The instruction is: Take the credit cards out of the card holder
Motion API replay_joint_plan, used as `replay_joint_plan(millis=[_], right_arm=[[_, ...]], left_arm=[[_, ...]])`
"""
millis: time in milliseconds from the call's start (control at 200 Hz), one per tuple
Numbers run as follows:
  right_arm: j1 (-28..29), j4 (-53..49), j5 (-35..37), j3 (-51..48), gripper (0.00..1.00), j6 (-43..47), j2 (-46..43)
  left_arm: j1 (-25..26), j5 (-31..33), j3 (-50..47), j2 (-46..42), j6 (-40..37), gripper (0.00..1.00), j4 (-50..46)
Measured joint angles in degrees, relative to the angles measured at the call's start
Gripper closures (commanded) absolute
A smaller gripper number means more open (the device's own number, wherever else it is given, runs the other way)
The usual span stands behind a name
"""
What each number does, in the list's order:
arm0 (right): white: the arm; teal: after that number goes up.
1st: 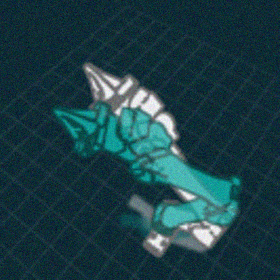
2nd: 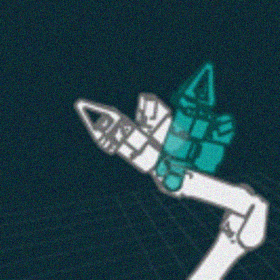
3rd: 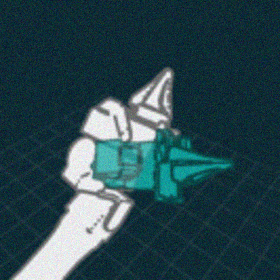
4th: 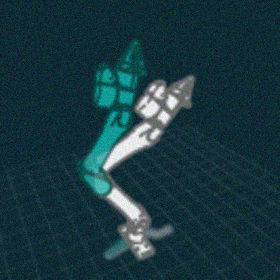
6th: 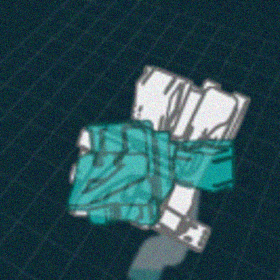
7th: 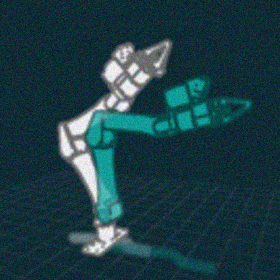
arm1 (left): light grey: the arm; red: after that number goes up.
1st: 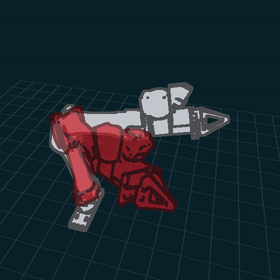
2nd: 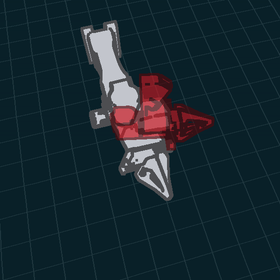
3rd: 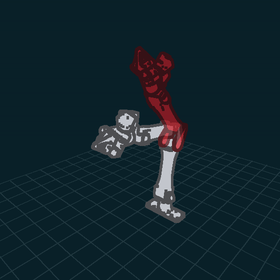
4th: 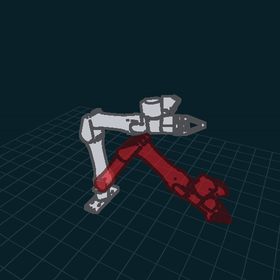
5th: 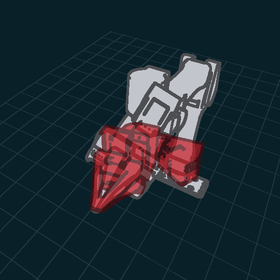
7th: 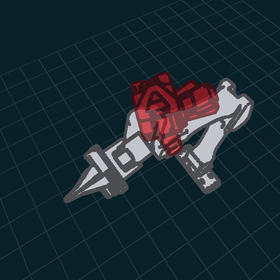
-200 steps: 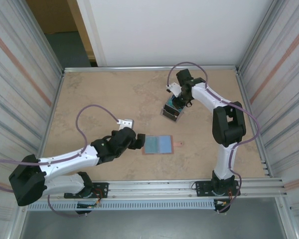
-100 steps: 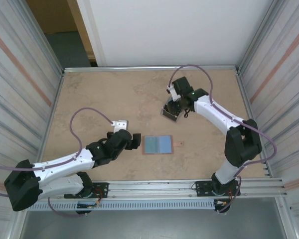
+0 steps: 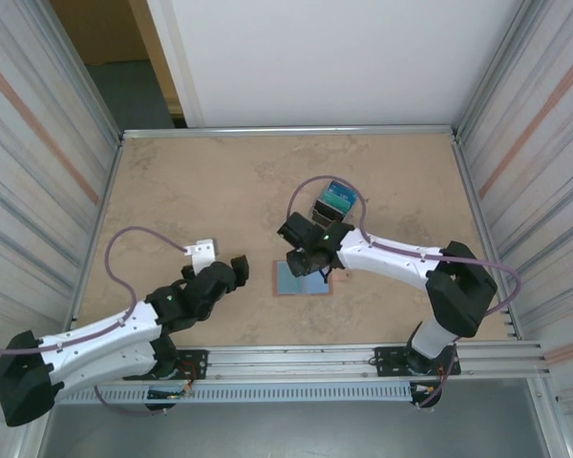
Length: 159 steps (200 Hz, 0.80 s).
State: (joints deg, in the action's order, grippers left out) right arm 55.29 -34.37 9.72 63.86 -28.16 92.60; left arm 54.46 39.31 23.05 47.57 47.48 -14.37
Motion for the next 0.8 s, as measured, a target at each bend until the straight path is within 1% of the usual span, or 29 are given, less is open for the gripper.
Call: replay_joint_plan(millis=[145,286,456,501,797], right_arm=[[4.39,0.04,0.61,1.29,0.55,-4.04,4.46],[6.54,0.04,0.63,3.50,0.53,-5.66,8.79],[6.75,0.09,0.59,5.25,0.52,-6.16,11.41],[6.75,0.07,0.61,5.42,0.50,-6.19,11.87],[6.75,0.04,0.55,5.70,0.49,-6.38,13.51]], left_arm=[[-0.15,1.55,-1.27,-3.32,2.51,0.01,-3.26],[-0.15,2.34,-2.29,-6.21,4.33,0.01,-5.38],[-0.52,2.36,-3.74,-8.59,5.40,0.01,-5.99],[-0.57,2.34,-4.02,-8.90,5.53,0.01,-6.08],[-1.16,2.16,-4.09,-8.83,5.55,0.01,-6.43]])
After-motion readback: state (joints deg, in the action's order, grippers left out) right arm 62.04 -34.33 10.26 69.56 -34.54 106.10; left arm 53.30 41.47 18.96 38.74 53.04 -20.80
